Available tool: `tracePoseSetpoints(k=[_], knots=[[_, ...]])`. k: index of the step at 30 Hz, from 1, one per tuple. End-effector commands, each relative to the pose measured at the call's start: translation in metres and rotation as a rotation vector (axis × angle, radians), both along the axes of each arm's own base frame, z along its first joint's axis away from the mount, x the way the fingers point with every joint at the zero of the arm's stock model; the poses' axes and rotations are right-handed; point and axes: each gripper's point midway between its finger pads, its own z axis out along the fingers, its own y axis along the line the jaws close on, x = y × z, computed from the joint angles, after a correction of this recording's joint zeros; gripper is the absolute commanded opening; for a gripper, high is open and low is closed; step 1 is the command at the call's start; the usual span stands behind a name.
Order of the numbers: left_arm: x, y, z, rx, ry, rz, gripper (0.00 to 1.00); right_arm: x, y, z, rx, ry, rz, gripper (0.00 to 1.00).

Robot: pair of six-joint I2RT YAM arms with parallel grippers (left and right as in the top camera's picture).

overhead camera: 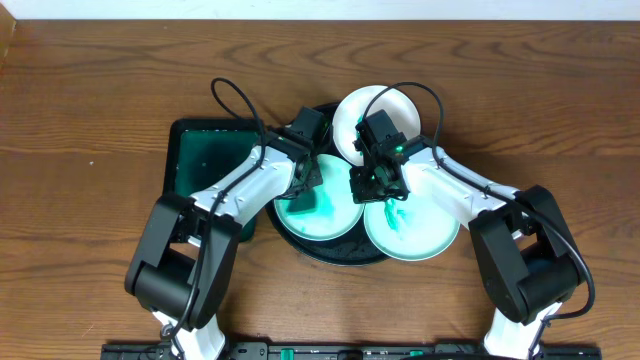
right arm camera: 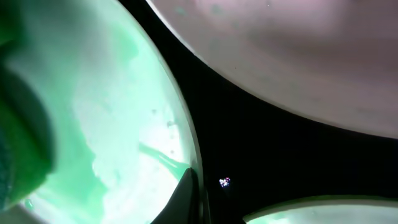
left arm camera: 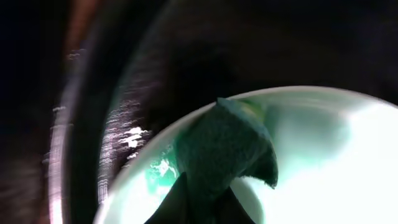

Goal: Clean dirty plates on tray and stack at the side
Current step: 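Scrub the held plate with the sponge in the left gripper, then return the sponge to the green tray with the left gripper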

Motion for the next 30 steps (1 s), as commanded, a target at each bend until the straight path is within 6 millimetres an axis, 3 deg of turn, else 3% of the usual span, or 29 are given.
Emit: tracePoseSetpoints(k=[1,5,8,12,16,19,23,28,30], knots=[[-0.007,0.041,-0.009,0.179,0.025,0.034,0.07,-0.009,-0.011,-0.008,-0.047,0.025,0.011,0.01],[-0.014,0.039,-0.005,0.195,0.047,-0.021,0.07,-0.009,-0.011,-0.008,-0.047,0.024,0.011,0.01],[-0.013,0.029,0.009,0.183,0.023,-0.077,0.07,-0.009,-0.011,-0.008,-0.047,0.024,0.011,0.01],[-0.008,0.013,0.047,0.146,-0.065,-0.133,0.07,-0.009,-0.011,-0.008,-0.047,0.025,0.01,0.01],[-0.011,0.012,0.1,0.1,-0.165,-0.131,0.07,-0.009,-0.012,-0.008,-0.048,0.026,0.011,0.01],[-0.021,0.028,0.13,0.082,-0.209,-0.1,0.07,-0.009,-0.011,-0.008,-0.048,0.023,0.012,0.01],[-0.035,0.063,0.149,0.093,-0.199,-0.022,0.07,-0.003,-0.004,-0.005,-0.016,-0.003,0.036,0.01],[-0.045,0.112,0.139,0.134,-0.104,0.113,0.07,0.006,0.013,0.012,0.064,-0.04,0.069,0.01],[-0.047,0.124,0.132,0.136,-0.073,0.149,0.07,0.011,0.016,0.021,0.075,-0.064,0.077,0.01]])
